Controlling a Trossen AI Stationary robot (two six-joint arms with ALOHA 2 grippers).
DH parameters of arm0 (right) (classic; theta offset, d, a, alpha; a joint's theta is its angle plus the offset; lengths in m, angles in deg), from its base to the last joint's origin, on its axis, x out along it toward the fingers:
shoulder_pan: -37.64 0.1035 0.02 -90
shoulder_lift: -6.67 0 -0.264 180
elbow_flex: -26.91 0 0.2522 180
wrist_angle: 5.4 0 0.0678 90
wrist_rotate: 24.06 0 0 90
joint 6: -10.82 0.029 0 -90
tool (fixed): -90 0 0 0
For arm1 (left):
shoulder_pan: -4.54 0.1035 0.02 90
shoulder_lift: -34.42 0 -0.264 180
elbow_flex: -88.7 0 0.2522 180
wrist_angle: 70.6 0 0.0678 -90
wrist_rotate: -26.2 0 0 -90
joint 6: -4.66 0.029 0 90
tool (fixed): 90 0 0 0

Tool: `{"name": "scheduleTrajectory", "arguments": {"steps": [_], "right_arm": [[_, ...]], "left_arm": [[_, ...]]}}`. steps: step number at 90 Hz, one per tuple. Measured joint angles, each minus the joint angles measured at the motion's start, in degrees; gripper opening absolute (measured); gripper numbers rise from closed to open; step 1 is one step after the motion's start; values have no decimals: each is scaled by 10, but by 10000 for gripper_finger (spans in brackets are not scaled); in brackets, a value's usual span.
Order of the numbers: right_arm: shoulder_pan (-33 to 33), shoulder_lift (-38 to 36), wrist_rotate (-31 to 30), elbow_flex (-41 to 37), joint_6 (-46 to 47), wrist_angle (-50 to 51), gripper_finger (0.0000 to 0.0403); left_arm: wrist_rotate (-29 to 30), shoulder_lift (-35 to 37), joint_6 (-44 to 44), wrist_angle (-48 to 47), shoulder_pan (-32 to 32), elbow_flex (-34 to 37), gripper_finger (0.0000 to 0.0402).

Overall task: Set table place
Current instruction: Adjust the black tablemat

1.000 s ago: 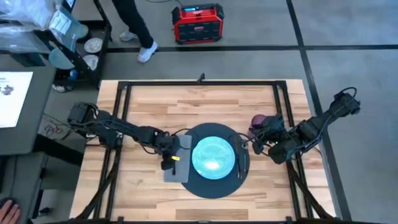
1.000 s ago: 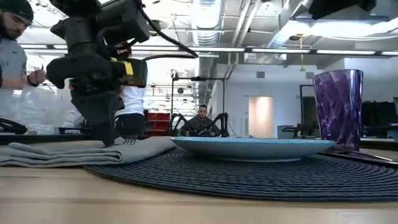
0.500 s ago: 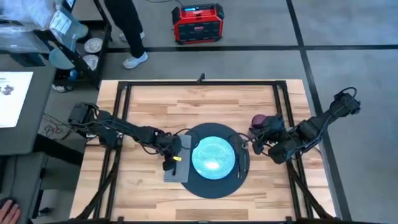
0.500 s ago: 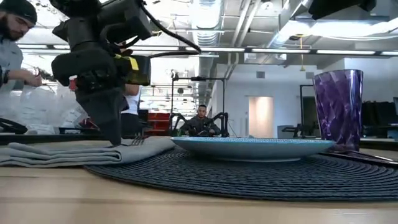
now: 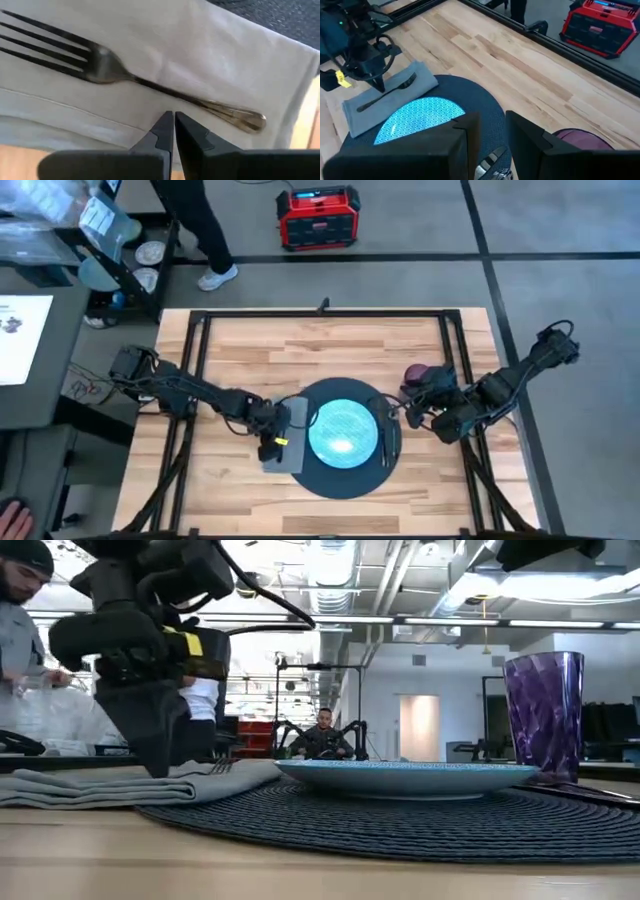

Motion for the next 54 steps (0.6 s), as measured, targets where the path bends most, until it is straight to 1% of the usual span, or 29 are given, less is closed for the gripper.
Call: {"name": "scheduleTrajectory", "arguments": {"steps": [16, 44, 54], "right_arm": [[0, 0, 0, 0, 0, 0, 82], [2, 0, 4, 0, 0, 0, 82], [9, 3, 11, 0, 0, -4, 82]], "left_arm": [[0, 0, -5, 29, -16, 0, 0], [-1, 4, 11, 66, -19, 0, 0], [-1, 4, 16, 111, -19, 0, 0]]}}
